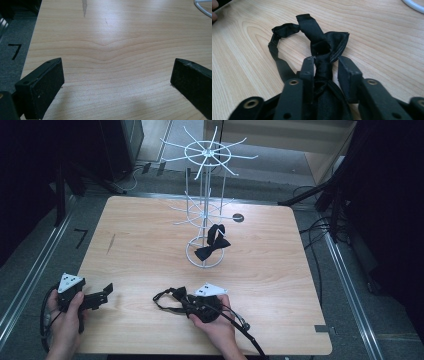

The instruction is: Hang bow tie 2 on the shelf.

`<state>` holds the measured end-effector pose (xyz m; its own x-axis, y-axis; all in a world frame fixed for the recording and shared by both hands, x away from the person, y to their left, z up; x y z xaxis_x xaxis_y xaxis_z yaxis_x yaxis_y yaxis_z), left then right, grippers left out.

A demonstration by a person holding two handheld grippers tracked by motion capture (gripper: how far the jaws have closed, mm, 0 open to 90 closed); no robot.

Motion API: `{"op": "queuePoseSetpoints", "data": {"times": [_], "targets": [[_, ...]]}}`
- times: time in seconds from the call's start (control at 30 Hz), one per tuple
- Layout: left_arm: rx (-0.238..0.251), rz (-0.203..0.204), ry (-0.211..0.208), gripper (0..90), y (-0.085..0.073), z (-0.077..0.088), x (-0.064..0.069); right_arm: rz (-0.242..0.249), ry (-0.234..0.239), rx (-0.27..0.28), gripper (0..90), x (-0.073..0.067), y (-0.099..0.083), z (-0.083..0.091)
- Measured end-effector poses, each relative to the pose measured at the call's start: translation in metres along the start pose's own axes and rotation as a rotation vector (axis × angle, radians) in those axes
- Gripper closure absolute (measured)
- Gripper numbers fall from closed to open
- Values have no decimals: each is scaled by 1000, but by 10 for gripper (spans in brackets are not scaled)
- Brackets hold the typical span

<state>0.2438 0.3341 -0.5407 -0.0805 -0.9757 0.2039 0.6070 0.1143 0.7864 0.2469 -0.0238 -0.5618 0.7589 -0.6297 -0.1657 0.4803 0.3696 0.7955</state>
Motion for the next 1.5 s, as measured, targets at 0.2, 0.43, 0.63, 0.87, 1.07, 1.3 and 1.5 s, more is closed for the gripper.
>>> {"op": "queuePoseSetpoints", "data": {"times": [0.2, 0.43, 0.63, 0.87, 1.07, 1.3, 1.5], "targets": [[0, 0, -1, 0, 0, 0, 0, 27, -7, -9, 754, -1, 0, 0], [0, -2, 1, 0, 0, 0, 1, 48, -38, -8, 790, -4, -1, 2], [-2, 0, -3, 0, 0, -1, 1, 46, -44, 8, 792, -4, -1, 3], [-2, 0, -4, 0, 0, -1, 1, 50, -46, 34, 792, -6, -1, 4], [0, -1, -1, 0, 0, -1, 1, 54, -44, 70, 791, -7, 4, 10], [1, -2, 0, 0, 0, -1, 1, 61, -56, 118, 791, -6, 11, 20], [0, -2, 0, 0, 0, -1, 1, 89, -65, 146, 791, -8, 18, 26]]}}
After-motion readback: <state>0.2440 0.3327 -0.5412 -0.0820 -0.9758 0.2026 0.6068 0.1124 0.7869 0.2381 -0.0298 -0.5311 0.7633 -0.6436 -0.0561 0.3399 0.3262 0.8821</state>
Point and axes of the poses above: each handheld gripper's, and its own axes: z roughly backward along the jaws, y roughly out of its top, x roughly to its right, the point moved 3 cm from there along -z, roughly forward along the jaws, and after that the axes turned 7 degrees about z, right-handed, at the moved point
